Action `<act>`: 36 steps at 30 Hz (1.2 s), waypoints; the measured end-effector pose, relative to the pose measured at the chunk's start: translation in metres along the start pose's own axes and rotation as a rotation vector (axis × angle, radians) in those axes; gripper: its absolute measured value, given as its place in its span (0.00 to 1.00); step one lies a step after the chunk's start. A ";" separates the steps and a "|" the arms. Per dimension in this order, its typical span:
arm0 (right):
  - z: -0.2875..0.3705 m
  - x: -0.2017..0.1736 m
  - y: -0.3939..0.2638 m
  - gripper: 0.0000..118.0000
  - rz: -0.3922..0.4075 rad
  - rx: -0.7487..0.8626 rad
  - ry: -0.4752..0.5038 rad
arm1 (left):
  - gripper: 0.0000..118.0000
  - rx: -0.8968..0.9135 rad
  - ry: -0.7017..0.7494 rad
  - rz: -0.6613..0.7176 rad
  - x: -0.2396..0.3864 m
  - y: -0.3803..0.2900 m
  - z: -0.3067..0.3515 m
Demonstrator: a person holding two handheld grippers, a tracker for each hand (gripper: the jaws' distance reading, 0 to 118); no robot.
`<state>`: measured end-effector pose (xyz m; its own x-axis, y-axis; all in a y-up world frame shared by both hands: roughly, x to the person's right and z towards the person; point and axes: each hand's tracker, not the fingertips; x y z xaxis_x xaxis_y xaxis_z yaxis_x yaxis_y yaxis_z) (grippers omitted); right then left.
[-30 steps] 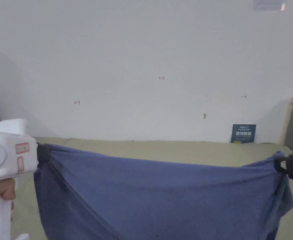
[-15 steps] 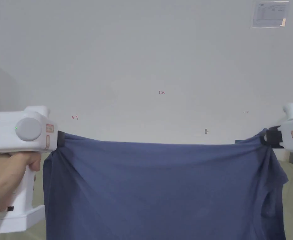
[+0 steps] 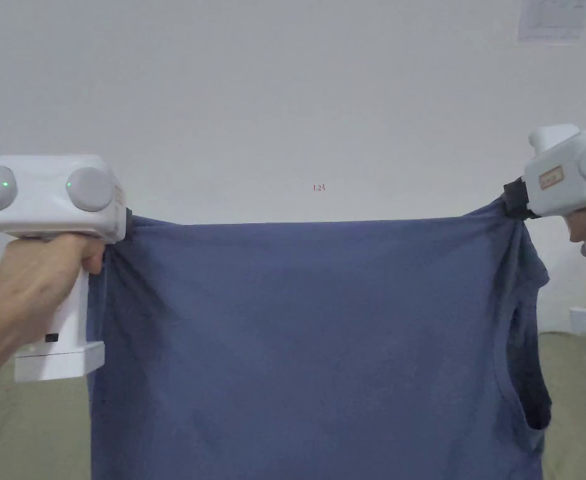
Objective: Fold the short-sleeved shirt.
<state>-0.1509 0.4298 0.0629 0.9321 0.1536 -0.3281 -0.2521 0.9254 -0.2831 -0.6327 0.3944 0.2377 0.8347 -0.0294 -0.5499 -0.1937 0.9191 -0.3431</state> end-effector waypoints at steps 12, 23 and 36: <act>-0.113 -0.009 0.027 0.02 0.001 0.013 -0.044 | 0.04 0.022 0.070 0.008 0.041 0.019 -0.107; -0.162 -0.015 -0.049 0.02 -0.017 -0.070 -0.019 | 0.04 -0.077 0.069 -0.026 0.052 -0.053 -0.186; -0.033 -0.022 -0.252 0.02 -0.097 -0.197 0.121 | 0.04 -0.239 -0.020 -0.077 0.012 -0.243 -0.085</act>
<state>-0.1163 0.1820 0.1116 0.9195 0.0139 -0.3928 -0.2198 0.8467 -0.4845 -0.6190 0.1376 0.2498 0.8612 -0.0858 -0.5009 -0.2434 0.7956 -0.5548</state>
